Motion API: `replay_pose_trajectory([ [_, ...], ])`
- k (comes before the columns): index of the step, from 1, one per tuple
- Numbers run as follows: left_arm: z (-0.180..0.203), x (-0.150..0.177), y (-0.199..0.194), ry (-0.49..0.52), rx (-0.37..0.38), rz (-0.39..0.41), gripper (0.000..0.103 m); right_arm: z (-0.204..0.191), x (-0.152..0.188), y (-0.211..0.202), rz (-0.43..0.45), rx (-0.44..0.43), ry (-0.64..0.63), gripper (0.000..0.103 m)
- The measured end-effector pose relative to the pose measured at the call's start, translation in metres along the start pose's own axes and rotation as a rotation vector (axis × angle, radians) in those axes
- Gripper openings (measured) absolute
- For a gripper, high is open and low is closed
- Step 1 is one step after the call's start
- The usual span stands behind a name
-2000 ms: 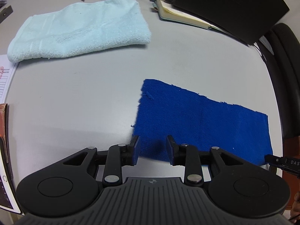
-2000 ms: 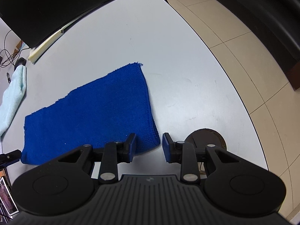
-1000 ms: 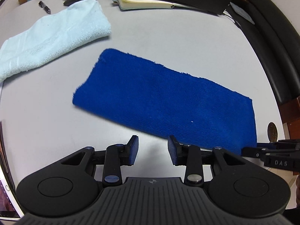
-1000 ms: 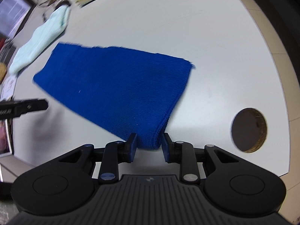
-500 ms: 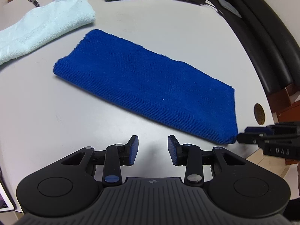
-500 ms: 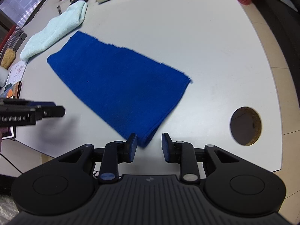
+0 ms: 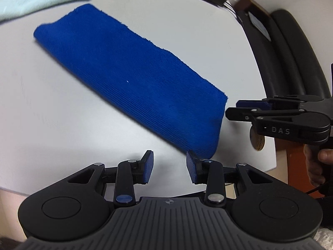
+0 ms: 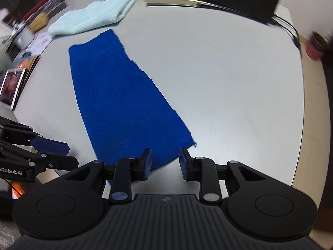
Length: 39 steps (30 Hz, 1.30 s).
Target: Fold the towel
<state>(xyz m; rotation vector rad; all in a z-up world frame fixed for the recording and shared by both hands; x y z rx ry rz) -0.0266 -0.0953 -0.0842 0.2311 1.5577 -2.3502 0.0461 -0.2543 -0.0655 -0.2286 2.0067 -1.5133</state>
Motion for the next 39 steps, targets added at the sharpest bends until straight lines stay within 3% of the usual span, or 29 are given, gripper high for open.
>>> replay_pose_trajectory([
  [8, 0.02, 0.012, 0.014, -0.216, -0.02, 0.064, 0.038, 0.012, -0.013, 0.014, -0.022, -0.071, -0.24, 0.03],
  [19, 0.021, 0.02, 0.03, -0.343, -0.057, 0.075, 0.038, 0.014, -0.013, 0.028, -0.048, -0.11, -0.37, 0.03],
  [29, 0.027, 0.014, 0.033, -0.327, -0.07, 0.086, 0.035, 0.01, -0.011, 0.03, -0.032, -0.108, -0.402, 0.03],
  [31, 0.027, 0.014, 0.033, -0.319, -0.075, 0.087, 0.03, 0.011, -0.011, 0.03, -0.031, -0.111, -0.4, 0.03],
  [33, 0.028, 0.015, 0.035, -0.309, -0.081, 0.086, 0.019, 0.011, -0.011, 0.03, -0.028, -0.109, -0.4, 0.03],
  [39, 0.027, 0.019, 0.035, -0.288, -0.084, 0.1, 0.008, 0.009, -0.01, 0.031, -0.018, -0.103, -0.407, 0.03],
])
Point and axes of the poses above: each gripper's, at about its wrist camera, not at the fingertips, and y roughly the way its jaws point, z to its right, x to its underside, the point moved 5 cm from there along y, roughly the way its jaws point, and after that the axes turned 5 degrees about y, right-handed, at the moved point
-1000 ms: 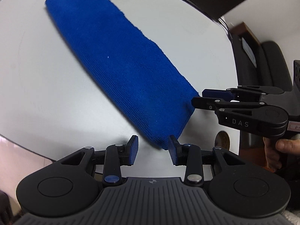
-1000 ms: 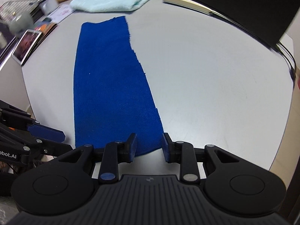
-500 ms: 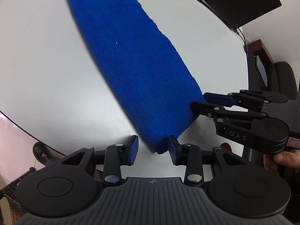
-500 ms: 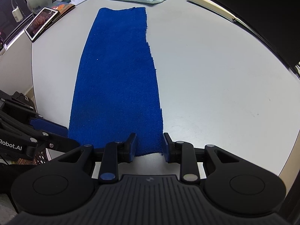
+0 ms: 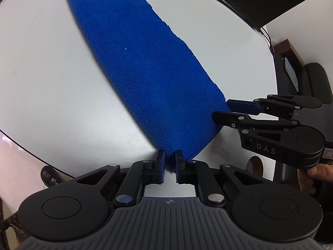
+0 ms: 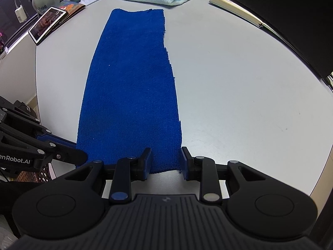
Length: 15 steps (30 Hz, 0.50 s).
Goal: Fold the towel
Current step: 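Close the left gripper on the strip end while the right gripper grasps beside it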
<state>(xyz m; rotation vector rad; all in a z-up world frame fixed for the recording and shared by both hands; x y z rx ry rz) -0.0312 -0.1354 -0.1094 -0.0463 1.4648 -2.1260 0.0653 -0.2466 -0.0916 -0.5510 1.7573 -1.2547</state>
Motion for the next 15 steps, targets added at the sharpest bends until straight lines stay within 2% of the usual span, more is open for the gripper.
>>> replay_pose_trajectory([
  [5, 0.0017, 0.0012, 0.0005, 0.017, -0.005, 0.013, 0.007, -0.0012, 0.0, -0.0005, 0.002, -0.003, 0.003, 0.025],
  [8, 0.0023, 0.0018, 0.001, 0.021, -0.006, 0.016, 0.007, -0.0006, -0.0008, -0.001, 0.002, -0.004, 0.013, 0.026],
  [13, 0.0016, 0.0024, 0.0004, 0.017, -0.006, 0.02, 0.007, -0.0018, -0.0004, -0.0019, 0.009, 0.024, 0.009, 0.032],
  [15, 0.0015, 0.0022, 0.0001, 0.017, -0.007, 0.021, 0.007, -0.0011, -0.0007, -0.0018, 0.011, 0.037, 0.006, 0.04],
])
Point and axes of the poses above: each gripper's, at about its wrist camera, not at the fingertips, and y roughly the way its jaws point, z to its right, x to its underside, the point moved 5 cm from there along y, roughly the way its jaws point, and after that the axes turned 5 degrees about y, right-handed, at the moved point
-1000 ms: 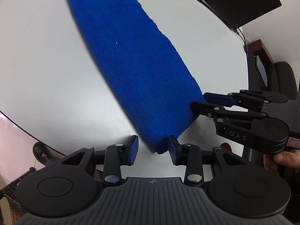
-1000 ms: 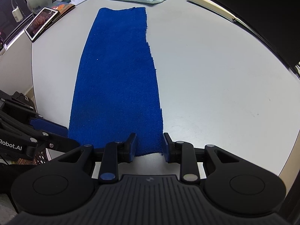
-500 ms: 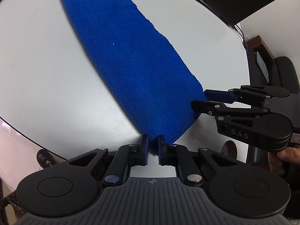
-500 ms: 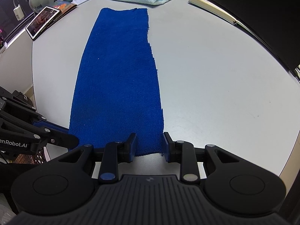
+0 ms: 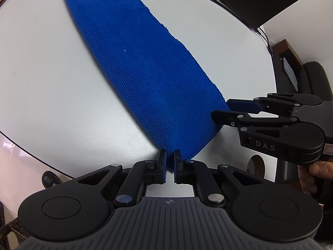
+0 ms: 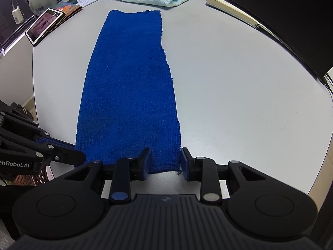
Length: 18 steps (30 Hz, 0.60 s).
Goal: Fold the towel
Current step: 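Close the left gripper on the strip end while the right gripper grasps beside it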
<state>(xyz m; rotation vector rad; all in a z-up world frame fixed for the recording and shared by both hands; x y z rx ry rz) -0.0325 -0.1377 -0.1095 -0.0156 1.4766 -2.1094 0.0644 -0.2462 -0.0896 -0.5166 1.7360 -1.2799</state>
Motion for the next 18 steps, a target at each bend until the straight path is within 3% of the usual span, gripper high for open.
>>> replay_pose_trajectory([
  [1, -0.0002, -0.0001, -0.0001, -0.001, 0.0, 0.0, 0.007, 0.0005, 0.0, 0.0001, 0.0, 0.007, -0.002, 0.047],
  [18, -0.0021, -0.0012, -0.0012, -0.009, -0.008, 0.009, 0.006, 0.0027, 0.0013, 0.0012, -0.01, -0.023, 0.025, 0.045],
])
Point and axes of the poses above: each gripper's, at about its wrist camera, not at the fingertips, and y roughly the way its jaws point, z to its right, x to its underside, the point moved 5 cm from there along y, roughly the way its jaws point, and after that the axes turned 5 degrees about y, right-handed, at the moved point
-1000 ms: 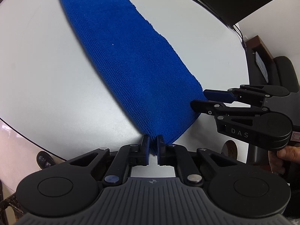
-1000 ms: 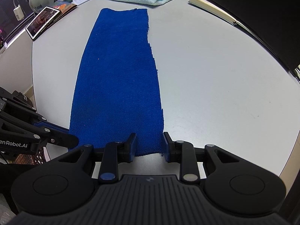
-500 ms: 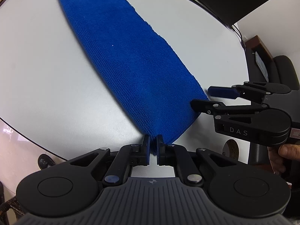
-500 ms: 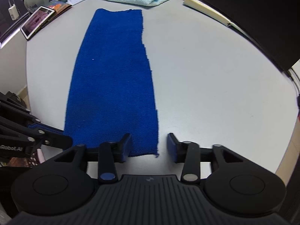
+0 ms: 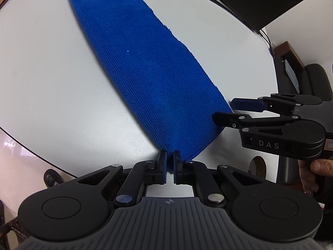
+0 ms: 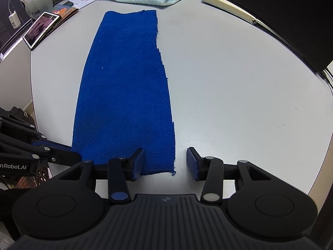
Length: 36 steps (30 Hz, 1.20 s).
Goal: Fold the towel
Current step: 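Close the left gripper on the strip end while the right gripper grasps beside it, then lift the strip end with both grippers and fold it over onto the strip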
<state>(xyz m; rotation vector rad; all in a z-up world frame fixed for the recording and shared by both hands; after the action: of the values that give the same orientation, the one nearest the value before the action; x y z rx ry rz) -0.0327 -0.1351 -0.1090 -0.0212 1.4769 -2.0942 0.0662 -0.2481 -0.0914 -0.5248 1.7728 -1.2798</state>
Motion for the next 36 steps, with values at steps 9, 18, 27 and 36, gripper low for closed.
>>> replay_pose_trajectory([
  [9, -0.001, -0.001, 0.001, -0.015, 0.0, -0.003, 0.006, -0.008, 0.002, 0.001, 0.01, -0.007, -0.029, 0.038],
  [18, -0.004, -0.001, 0.002, -0.023, 0.013, -0.003, 0.006, -0.016, 0.004, 0.0, 0.008, -0.046, -0.039, 0.01],
  [27, -0.004, 0.005, -0.022, -0.023, 0.044, 0.039, 0.006, -0.012, 0.004, -0.023, -0.012, -0.126, 0.093, 0.008],
  [36, 0.008, 0.018, -0.061, 0.011, 0.114, 0.104, 0.006, -0.006, 0.01, -0.068, 0.041, -0.192, 0.187, 0.008],
])
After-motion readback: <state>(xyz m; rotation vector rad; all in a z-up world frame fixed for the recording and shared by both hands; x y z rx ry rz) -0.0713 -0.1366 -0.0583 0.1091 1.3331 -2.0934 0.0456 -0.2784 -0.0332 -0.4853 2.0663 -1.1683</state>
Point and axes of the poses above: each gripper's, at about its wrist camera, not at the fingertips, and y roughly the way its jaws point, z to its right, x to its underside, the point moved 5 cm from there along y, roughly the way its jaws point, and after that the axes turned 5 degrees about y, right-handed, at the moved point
